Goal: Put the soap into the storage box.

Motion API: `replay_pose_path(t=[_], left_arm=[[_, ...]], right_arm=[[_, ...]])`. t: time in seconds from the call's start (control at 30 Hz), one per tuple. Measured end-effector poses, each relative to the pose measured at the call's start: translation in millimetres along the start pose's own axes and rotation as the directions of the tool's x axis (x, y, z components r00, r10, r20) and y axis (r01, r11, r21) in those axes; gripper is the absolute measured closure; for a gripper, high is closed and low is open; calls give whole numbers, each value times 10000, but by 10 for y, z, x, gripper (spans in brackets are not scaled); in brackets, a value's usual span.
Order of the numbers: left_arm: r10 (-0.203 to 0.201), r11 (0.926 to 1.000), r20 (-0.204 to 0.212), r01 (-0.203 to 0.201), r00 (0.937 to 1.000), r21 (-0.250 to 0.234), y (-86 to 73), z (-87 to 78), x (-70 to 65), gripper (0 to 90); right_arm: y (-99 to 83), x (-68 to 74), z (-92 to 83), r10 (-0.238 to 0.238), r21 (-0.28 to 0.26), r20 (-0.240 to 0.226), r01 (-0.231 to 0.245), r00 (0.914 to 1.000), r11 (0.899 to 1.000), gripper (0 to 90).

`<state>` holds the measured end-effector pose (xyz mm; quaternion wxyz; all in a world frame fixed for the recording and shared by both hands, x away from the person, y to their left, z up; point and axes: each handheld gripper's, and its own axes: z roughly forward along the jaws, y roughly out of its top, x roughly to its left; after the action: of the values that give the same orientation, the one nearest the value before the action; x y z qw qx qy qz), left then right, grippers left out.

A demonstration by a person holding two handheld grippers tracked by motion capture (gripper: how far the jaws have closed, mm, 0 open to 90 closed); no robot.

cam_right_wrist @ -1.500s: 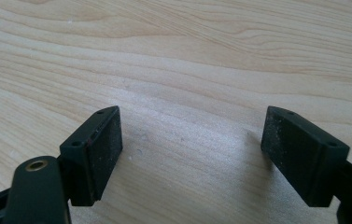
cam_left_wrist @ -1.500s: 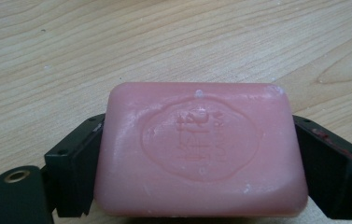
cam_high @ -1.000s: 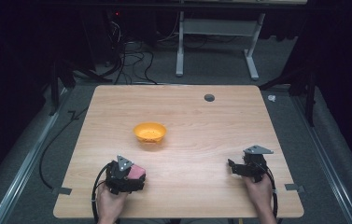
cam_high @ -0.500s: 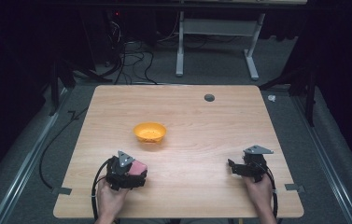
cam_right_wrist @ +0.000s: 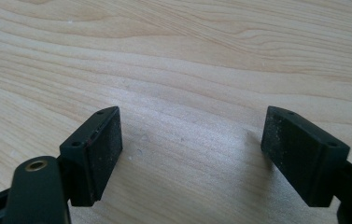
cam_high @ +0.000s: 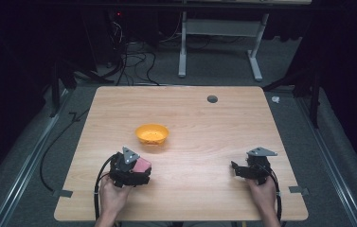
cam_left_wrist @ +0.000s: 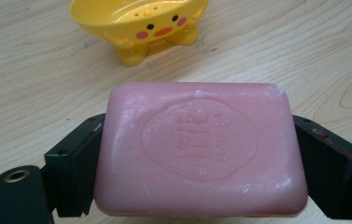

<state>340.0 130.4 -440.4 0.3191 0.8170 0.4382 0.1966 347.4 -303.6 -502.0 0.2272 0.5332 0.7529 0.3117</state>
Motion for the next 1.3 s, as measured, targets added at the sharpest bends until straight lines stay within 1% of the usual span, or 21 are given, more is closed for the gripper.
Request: replay_pose_path(t=[0.1,0.13,0.2,0.4,0.8,0.97,1.03,1.3], left_arm=[[-75,10000,98,75,9999,-14,29,-2,13,136],[-242,9997,338,244,9991,-58,55,-4,30,136],[-288,9995,386,292,9988,-90,67,-4,31,136],[-144,9998,343,148,9993,-112,137,-23,22,136],[-251,9996,428,256,9988,-123,232,-6,51,136],[-165,9997,261,170,9995,-176,276,9,46,136],[-237,9995,276,243,9993,-205,292,16,48,136],[-323,9994,333,328,9989,-144,370,44,80,136]], right_arm=[[0,0,0,-2,3,5,2,10000,10000,211],[0,0,0,-4,5,6,4,10000,10000,211],[0,1,-1,6,10,3,-6,10000,10000,211],[0,1,-1,8,15,6,-8,10000,10000,211],[0,1,-1,6,12,2,-6,10000,10000,211],[0,2,0,-5,13,5,5,10000,10000,210],[0,2,0,-3,15,5,3,10000,10000,210],[0,1,1,-32,0,8,32,10000,10000,210]])
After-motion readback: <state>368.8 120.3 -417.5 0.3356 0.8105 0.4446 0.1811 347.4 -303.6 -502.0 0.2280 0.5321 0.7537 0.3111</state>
